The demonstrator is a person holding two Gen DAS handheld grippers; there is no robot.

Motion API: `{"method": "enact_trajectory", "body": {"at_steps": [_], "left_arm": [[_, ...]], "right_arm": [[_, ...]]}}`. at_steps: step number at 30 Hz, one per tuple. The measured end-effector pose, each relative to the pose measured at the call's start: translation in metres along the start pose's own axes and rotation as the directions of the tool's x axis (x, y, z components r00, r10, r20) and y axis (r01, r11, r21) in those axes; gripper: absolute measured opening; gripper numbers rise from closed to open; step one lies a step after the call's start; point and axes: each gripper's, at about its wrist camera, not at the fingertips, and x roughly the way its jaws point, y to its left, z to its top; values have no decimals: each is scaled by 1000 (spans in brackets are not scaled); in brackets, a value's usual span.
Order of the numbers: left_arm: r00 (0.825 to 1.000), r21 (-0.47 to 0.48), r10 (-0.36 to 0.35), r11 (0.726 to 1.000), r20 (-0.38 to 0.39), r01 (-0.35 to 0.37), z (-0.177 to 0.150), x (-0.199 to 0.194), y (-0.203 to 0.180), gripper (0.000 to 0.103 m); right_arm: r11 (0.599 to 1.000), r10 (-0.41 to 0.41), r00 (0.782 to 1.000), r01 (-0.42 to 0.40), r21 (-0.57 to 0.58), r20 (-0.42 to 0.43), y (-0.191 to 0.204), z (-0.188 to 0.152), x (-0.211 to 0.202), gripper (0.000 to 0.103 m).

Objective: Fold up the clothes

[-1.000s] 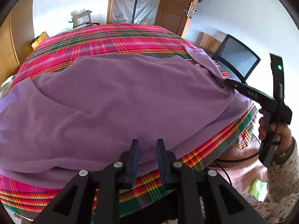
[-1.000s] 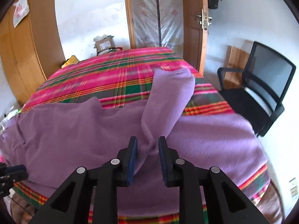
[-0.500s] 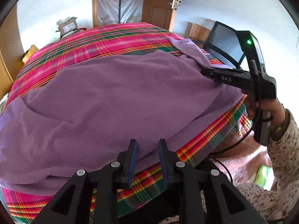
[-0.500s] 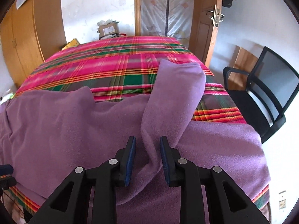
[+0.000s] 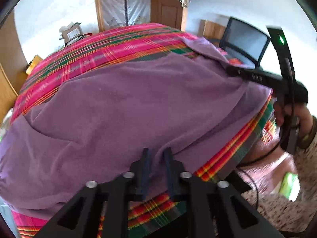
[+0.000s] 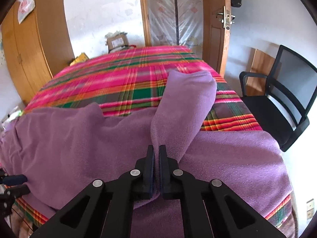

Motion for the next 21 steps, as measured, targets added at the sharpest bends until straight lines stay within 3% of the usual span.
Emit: {"method": "enact_trajectory", "body": {"at_steps": [6,11,20,21], "left_arm": [[995,-59,-25,998,101,31,5,-24,11,4],[989,-81,-50,995,142,62,9,-39,19,4],[988,-162,-143,975,53,150,11,-19,44,4],[986,-167,-158,972,50,164,12,-18,47,4]], "right_arm": [[999,25,997,-27,29,73,-4,4,-19,4],[998,37,994,-41,45,104,-1,-2,-37,4],[996,10,1000,-9,86,-14,-4,-30,-29,7],[997,16,1000,-17,76,10,-1,-31,-35,9]]}}
